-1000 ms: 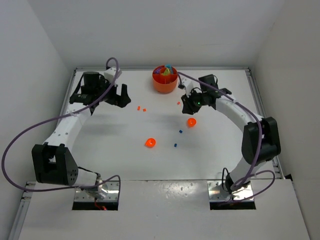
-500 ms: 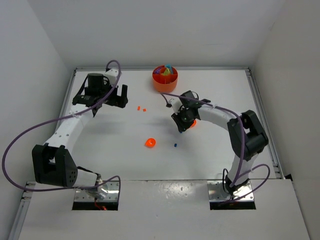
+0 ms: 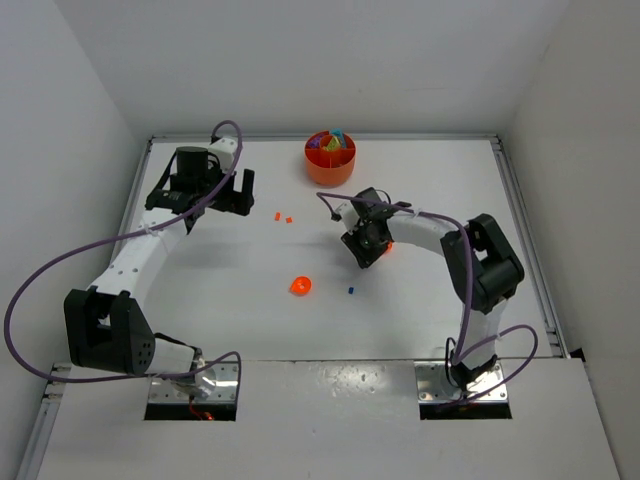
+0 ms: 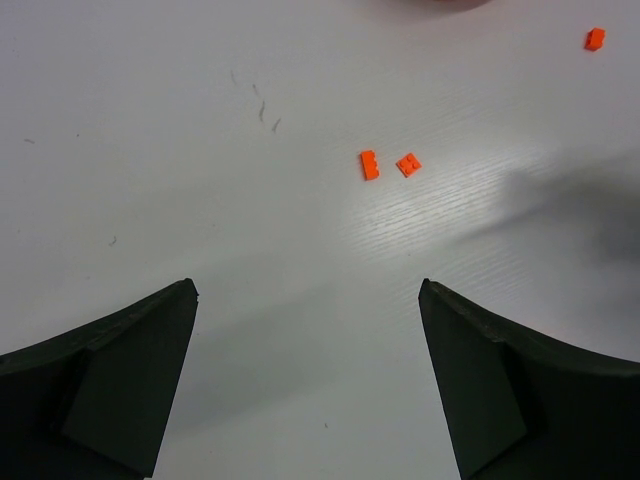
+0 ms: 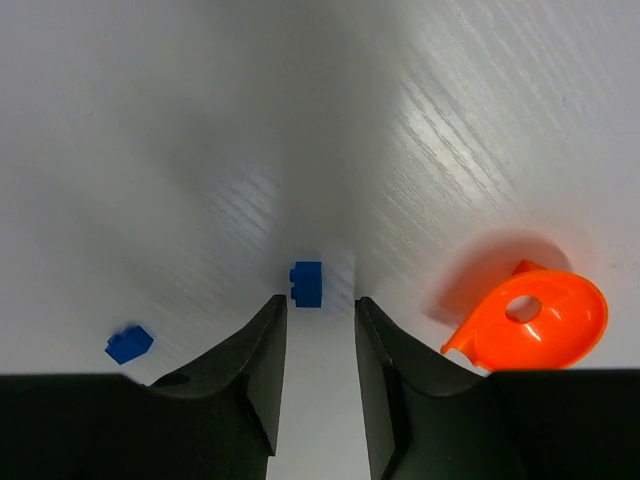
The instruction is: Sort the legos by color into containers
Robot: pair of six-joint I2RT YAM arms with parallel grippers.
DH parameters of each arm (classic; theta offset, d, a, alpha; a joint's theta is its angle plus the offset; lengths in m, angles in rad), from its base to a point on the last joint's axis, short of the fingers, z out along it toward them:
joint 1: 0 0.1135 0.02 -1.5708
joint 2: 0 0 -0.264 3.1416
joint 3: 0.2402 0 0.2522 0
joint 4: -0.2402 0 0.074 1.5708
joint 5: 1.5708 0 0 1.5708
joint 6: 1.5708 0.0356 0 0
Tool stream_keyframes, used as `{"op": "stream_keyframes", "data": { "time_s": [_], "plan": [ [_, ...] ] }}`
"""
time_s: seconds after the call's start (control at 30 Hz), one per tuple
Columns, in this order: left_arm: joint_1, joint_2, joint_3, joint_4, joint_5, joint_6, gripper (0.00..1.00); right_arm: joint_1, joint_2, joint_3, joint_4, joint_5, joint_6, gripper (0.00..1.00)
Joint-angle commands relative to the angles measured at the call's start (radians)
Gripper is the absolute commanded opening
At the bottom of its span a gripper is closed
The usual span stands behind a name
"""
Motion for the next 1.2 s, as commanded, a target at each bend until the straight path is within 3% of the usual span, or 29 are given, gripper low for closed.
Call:
{"op": "stream_keyframes", "data": {
  "time_s": [0.0, 0.3, 0.4, 0.57, 0.77, 0.87, 0.97, 1.03, 1.17],
  "plan": [
    [-0.009, -0.028, 0.017, 0.008, -0.007, 0.006, 0.99, 0.011, 0.028, 0.042, 0.010, 0.001, 0.013, 0.34],
    [-0.009, -0.028, 0.007, 0.008, -0.016, 0.006, 0.99, 0.011, 0.059, 0.063, 0.010, -0.038, 0.004, 0.35],
    [-0.009, -0.028, 0.007, 0.008, -0.007, 0.016, 0.99, 0.011, 0.079, 0.063, -0.001, -0.039, 0.004, 0.30],
    [-0.009, -0.048, -0.002, 0.008, 0.024, 0.036, 0.99, 0.011, 0.073, 0.050, 0.008, -0.029, -0.005, 0.09],
    [-0.067, -0.087, -0.077, 0.008, 0.160, 0.077, 0.99, -0.008, -0.068, -0.024, -0.004, -0.029, 0.008, 0.04],
    [-0.185, -0.096, -0.137, 0.019, 0.193, 0.077, 0.99, -0.018, -0.203, -0.046, -0.014, 0.024, 0.022, 0.04],
    [-0.372, -0.071, -0.187, 0.041, 0.150, 0.056, 0.99, -0.060, -0.321, -0.033, -0.039, 0.038, 0.073, 0.03],
    [-0.496, -0.033, -0.198, 0.054, 0.084, 0.033, 0.95, -0.087, -0.370, -0.033, -0.039, 0.078, 0.085, 0.03],
    [-0.602, 0.114, -0.146, 0.033, 0.056, -0.056, 0.82, -0.176, -0.456, -0.062, -0.039, 0.161, 0.105, 0.01]
  ]
}}
